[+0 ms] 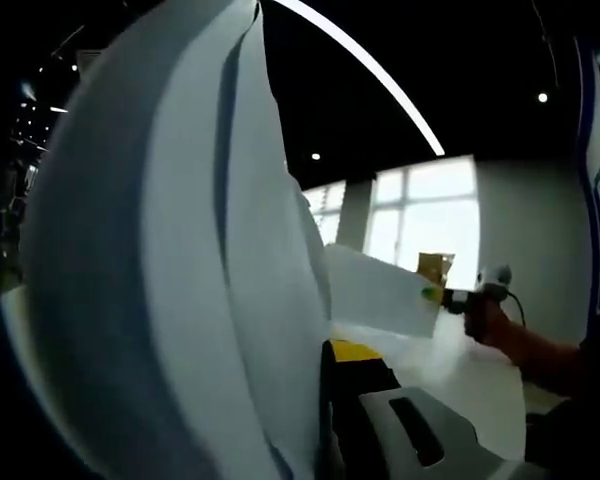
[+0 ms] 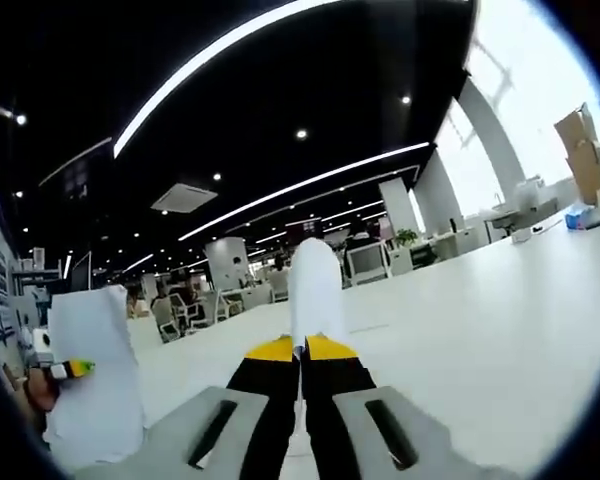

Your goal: Organize the stack of printing papers by aligning and flattening the scattered papers on the table

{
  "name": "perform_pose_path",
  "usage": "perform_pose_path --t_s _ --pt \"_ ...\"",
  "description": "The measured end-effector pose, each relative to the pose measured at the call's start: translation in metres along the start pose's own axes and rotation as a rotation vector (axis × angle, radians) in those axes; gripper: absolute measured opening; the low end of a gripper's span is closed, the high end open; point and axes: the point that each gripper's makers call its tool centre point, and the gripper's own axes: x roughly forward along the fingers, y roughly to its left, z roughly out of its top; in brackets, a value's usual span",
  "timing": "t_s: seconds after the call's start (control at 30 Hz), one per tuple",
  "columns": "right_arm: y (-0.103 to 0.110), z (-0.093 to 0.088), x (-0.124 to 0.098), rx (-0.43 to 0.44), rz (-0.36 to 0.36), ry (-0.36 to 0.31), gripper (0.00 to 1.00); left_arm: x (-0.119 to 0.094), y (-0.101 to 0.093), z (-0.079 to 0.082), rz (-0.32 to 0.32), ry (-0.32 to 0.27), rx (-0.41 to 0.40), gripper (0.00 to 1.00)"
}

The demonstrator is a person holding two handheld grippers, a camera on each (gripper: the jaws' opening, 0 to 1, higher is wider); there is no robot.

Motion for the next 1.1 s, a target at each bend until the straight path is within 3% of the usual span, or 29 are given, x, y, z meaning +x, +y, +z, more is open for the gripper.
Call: perform_pose_path --t_s 0.73,1.1 --pt "-0.009 0.016 0.005 -0.011 0.008 -0.035 0.0 0.0 -0.009 0.0 -0.004 0.001 0.001 0.07" --pt "0.001 0.024 0.0 -0.019 0.017 -0.05 0.0 0.001 -0.011 0.0 -0.004 0.002 0.001 0.07"
